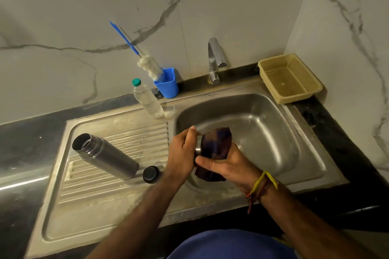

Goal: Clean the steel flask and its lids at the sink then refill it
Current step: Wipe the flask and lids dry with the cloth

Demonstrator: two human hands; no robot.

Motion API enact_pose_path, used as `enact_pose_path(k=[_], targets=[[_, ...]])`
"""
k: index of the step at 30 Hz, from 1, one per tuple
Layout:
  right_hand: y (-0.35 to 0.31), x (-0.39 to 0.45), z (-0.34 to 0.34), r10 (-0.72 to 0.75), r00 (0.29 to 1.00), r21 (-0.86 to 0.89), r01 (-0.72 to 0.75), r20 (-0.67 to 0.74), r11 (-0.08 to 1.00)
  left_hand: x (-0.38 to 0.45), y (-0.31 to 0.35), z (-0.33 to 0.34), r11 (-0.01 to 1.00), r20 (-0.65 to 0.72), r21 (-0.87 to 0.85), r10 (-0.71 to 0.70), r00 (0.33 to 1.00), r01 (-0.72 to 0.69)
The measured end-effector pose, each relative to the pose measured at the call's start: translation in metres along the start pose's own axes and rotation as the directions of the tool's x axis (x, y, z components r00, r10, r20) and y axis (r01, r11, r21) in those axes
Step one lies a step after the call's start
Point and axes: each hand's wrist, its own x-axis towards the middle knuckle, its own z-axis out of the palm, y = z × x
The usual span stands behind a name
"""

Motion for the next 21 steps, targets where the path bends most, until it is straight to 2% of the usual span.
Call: enact_pose_path(k=[3, 5, 9, 11, 14, 16, 19, 21], targets=[[-0.004, -0.007, -0.002, -0.044, 0.994, 0.023, 0.047, -0.104, 0.999, 0.006, 0.010, 0.005, 0.974, 0.041, -0.037, -0.220, 0.975, 0.222], [-0.006, -0.011, -0.012, -0.050, 0.987, -0.064, 0.041, -0.150, 0.997, 0.007, 0.014, 0.008, 0.949, 0.058, -0.100, -0.296, 0.953, 0.300], [-0.008, -0.014, -0.031, -0.023, 0.989, -0.182, -0.004, -0.145, 0.983, -0.001, 0.013, 0.013, 0.962, 0.028, -0.015, -0.273, 0.962, 0.274], [-0.005, -0.013, -0.031, -0.132, 0.975, -0.334, 0.065, -0.180, 0.940, -0.006, 0.017, 0.017, 0.979, 0.032, 0.053, -0.200, 0.979, 0.198], [0.003, -0.013, -0.023, -0.238, 0.966, -0.502, 0.156, -0.103, 0.851, -0.006, 0.019, 0.021, 0.967, -0.001, 0.224, -0.123, 0.992, 0.120], [0.003, -0.012, -0.026, -0.257, 0.966, -0.609, 0.192, -0.021, 0.770, -0.005, 0.014, 0.020, 0.963, 0.009, 0.169, -0.216, 0.976, 0.211], [-0.004, -0.016, -0.027, -0.101, 0.985, -0.664, 0.171, 0.143, 0.727, -0.009, -0.002, 0.019, 0.870, 0.083, -0.054, -0.485, 0.871, 0.490], [-0.002, -0.019, -0.018, -0.043, 0.992, -0.677, 0.111, 0.116, 0.727, -0.008, -0.006, 0.018, 0.812, 0.104, -0.128, -0.560, 0.822, 0.569]])
